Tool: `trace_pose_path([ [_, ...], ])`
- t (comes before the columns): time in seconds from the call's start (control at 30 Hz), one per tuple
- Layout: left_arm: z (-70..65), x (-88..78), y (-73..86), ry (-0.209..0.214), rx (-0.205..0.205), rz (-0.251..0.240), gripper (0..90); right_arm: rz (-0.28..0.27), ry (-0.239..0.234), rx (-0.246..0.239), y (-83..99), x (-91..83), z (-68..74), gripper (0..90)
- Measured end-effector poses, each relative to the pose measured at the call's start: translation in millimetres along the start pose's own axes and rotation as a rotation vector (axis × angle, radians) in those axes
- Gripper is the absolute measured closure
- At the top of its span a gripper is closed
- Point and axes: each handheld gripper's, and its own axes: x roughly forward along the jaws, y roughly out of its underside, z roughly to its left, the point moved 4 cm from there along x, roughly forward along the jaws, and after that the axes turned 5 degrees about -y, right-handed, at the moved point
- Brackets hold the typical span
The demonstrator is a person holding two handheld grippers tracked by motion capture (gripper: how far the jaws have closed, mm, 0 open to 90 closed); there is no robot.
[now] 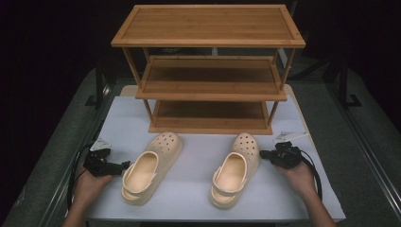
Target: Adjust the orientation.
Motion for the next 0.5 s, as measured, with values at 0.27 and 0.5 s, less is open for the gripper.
trace_pose_path([
  [0.27,0.0,0.0,0.0,0.0,0.0,0.0,0.0,-0.006,-0.01,-0.018,-16.2,14.3,2.5,89.7],
  [0.5,-0.1,0.1,0.0,0.0,-0.002,0.0,0.0,-0.017,-0.023,-0.032,-26.9,25.5,4.5,89.7],
])
